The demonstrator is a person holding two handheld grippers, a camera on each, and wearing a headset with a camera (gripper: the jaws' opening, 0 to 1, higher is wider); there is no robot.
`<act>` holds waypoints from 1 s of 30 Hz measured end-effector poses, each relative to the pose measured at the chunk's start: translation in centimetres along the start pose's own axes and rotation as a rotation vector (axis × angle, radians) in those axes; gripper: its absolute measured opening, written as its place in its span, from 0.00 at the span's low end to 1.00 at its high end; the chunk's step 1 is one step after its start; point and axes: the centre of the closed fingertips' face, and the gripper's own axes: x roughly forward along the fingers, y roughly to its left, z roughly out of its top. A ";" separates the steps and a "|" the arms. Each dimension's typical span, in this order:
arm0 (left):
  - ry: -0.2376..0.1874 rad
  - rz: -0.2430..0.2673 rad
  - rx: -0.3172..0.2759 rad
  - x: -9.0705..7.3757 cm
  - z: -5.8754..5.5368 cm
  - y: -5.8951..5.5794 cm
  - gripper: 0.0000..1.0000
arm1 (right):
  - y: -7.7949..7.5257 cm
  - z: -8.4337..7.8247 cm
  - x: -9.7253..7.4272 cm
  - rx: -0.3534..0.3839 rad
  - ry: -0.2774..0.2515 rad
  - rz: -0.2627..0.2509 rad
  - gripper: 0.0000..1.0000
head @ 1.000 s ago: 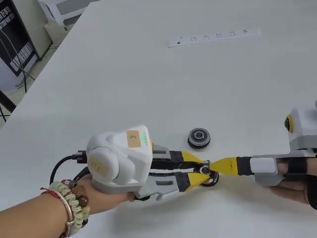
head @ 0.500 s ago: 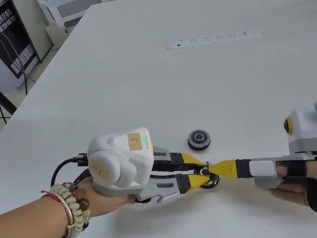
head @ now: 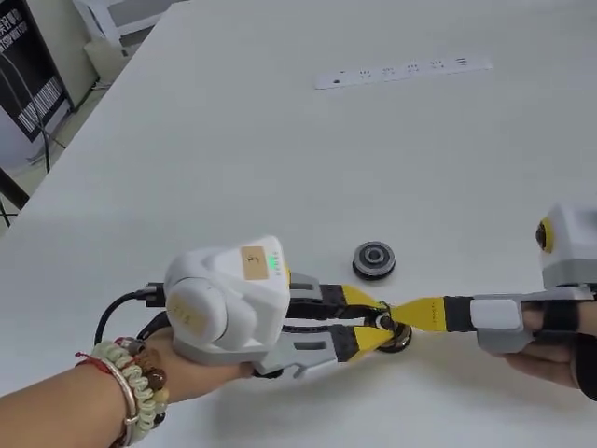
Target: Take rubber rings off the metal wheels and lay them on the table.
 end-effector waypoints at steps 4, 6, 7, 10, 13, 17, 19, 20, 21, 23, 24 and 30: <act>0.002 0.003 -0.008 0.0 0.0 0.0 0.14 | -0.3 -0.2 -0.1 -0.003 0.011 -0.023 0.00; 0.010 0.001 -0.007 0.0 0.1 0.0 0.14 | -0.5 -0.4 -0.2 -0.023 0.028 -0.042 0.00; 0.019 0.000 -0.012 0.0 0.1 0.0 0.14 | -0.6 -0.5 -0.2 -0.025 0.033 -0.052 0.00; 0.036 -0.008 -0.030 0.0 0.3 0.0 0.15 | -0.6 -0.3 -0.5 -0.020 0.032 -0.064 0.00; 0.038 -0.030 -0.010 -0.2 0.7 -0.5 0.17 | -0.3 -0.4 -0.7 -0.023 0.038 -0.073 0.00; 0.036 -0.060 0.004 -0.5 1.5 -1.0 0.22 | -0.1 -0.4 -1.2 -0.030 0.046 -0.099 0.00; 0.034 -0.070 0.015 -0.9 2.0 -1.1 0.24 | 0.1 -0.4 -1.6 -0.030 0.045 -0.111 0.00; 0.036 -0.074 0.024 -1.0 2.2 -1.2 0.25 | 0.2 -0.4 -1.7 -0.031 0.046 -0.118 0.00; 0.038 -0.083 0.033 -1.2 2.4 -1.3 0.26 | 0.3 -0.4 -1.9 -0.031 0.048 -0.125 0.00; 0.040 -0.094 0.031 -1.7 3.1 -1.4 0.31 | 0.7 -0.4 -2.2 -0.035 0.051 -0.138 0.00; 0.036 -0.094 0.029 -1.9 3.4 -1.4 0.34 | 0.8 -0.4 -2.3 -0.037 0.052 -0.141 0.00; -0.004 -0.077 0.032 -4.0 5.5 -0.9 0.44 | 2.3 0.4 -3.8 -0.044 0.022 -0.177 0.00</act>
